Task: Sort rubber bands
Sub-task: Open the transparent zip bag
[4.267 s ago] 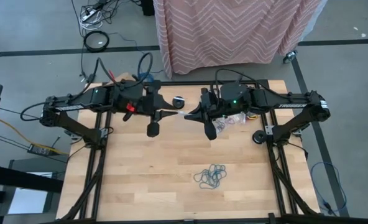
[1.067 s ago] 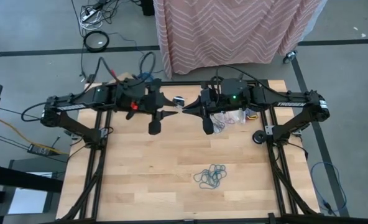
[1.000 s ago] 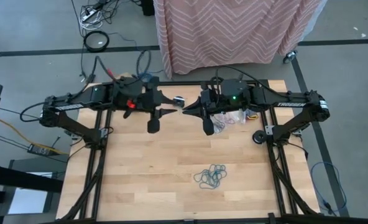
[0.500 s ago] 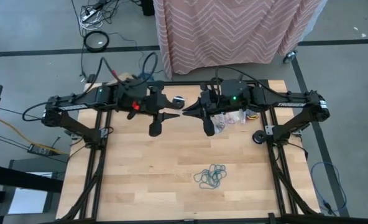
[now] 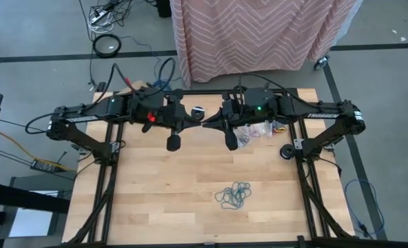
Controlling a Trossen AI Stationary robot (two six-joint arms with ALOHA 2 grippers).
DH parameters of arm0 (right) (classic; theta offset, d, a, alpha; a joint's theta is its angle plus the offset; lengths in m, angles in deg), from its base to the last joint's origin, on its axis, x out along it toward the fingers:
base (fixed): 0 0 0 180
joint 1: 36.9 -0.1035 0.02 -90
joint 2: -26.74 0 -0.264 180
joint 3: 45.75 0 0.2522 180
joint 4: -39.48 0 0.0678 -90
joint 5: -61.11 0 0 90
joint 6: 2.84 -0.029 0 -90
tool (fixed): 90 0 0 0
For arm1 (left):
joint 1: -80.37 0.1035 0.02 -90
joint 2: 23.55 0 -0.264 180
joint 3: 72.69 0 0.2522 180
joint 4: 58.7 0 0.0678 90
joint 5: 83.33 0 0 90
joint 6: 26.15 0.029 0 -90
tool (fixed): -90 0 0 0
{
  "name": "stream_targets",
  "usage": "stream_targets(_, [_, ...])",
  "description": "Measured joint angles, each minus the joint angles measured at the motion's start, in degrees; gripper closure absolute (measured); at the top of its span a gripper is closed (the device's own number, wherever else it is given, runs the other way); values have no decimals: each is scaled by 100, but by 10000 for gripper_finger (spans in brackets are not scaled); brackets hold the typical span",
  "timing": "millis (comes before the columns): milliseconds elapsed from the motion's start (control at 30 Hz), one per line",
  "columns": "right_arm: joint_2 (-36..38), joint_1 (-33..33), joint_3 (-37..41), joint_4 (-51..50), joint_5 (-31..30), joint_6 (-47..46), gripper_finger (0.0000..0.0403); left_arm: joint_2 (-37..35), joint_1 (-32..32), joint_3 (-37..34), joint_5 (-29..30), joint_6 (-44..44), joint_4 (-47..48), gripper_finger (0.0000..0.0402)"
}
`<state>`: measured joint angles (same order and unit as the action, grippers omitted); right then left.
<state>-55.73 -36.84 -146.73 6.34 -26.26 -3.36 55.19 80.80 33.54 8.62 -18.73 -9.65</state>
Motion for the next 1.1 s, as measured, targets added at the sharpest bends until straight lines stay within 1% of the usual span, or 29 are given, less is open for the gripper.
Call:
stream_targets(333, [0,4,-7,-138,-34,2,385,-68,0,-2,117,2,84,399])
stream_targets(567, [0,11,-9,-220,-37,3,385,-247,0,-7,299,22,392,400])
stream_targets(833, [4,22,-9,-321,-34,3,384,-687,0,-11,520,25,826,401])
stream_targets(1100, [4,22,-9,-348,-26,4,384,-1324,0,-10,714,-111,1212,401])
